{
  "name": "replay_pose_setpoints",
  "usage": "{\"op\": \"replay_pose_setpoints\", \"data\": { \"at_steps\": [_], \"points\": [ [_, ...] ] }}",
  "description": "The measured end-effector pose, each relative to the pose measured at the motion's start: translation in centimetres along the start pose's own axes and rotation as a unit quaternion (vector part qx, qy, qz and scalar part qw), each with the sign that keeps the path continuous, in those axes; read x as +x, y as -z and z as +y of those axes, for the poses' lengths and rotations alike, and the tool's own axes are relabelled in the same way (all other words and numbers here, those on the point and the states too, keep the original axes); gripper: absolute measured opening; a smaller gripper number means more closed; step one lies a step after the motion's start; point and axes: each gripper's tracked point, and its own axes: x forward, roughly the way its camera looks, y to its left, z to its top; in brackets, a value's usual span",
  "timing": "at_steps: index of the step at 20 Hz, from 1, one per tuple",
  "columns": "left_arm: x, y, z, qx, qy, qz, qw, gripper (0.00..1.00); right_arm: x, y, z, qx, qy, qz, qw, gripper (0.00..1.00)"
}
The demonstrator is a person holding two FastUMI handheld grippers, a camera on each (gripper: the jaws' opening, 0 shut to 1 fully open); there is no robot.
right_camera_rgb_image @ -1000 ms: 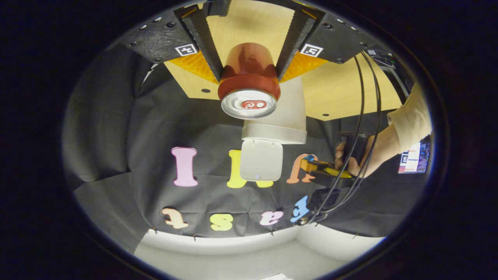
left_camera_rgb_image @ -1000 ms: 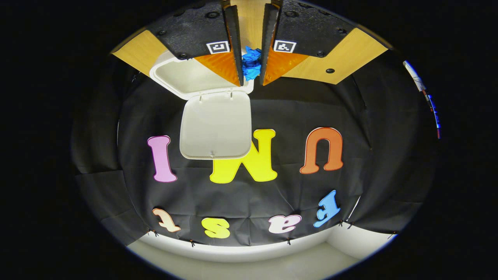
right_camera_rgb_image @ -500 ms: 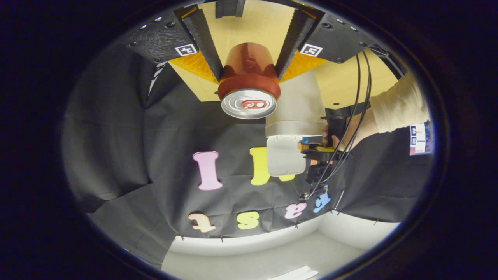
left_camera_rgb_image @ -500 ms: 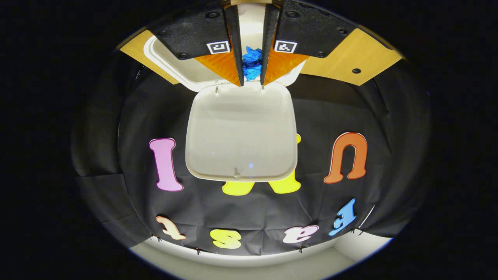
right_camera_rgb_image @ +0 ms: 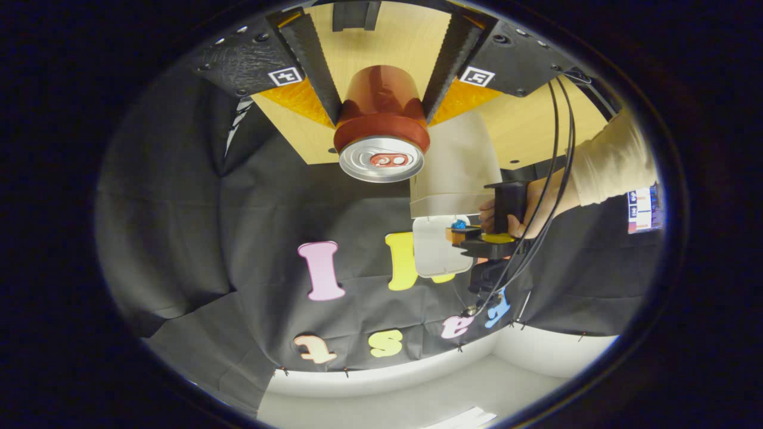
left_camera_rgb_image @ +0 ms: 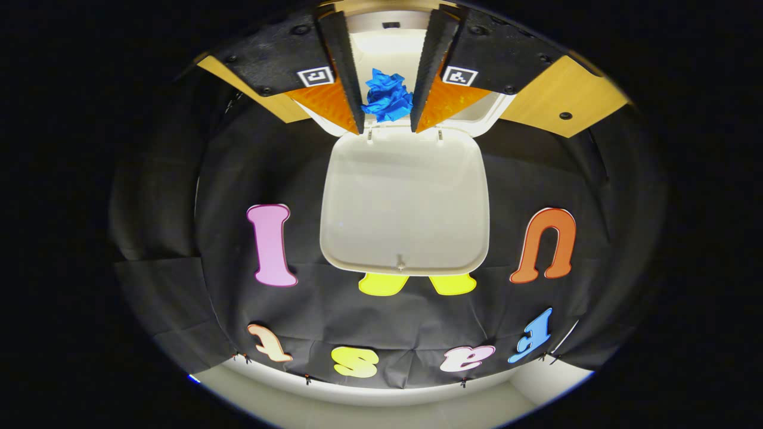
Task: Press the lid of the desktop garbage bin to open it, pick up the crumpled paper on the desktop and throw it into the bin, then pick up the pop can on the desktop and drop it into the bin, and finally close the garbage bin lid.
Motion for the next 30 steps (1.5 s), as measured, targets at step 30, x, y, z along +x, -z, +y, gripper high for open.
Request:
{"op": "replay_pose_setpoints", "data": {
  "at_steps": [30],
  "points": [
    [-23.6, 4.6, 9.1, 0.078, -0.02, -0.031, 0.996, 0.97, -0.1, -11.9, 9.5, -0.093, -0.01, -0.003, 0.996, 0.8]
  ]
}}
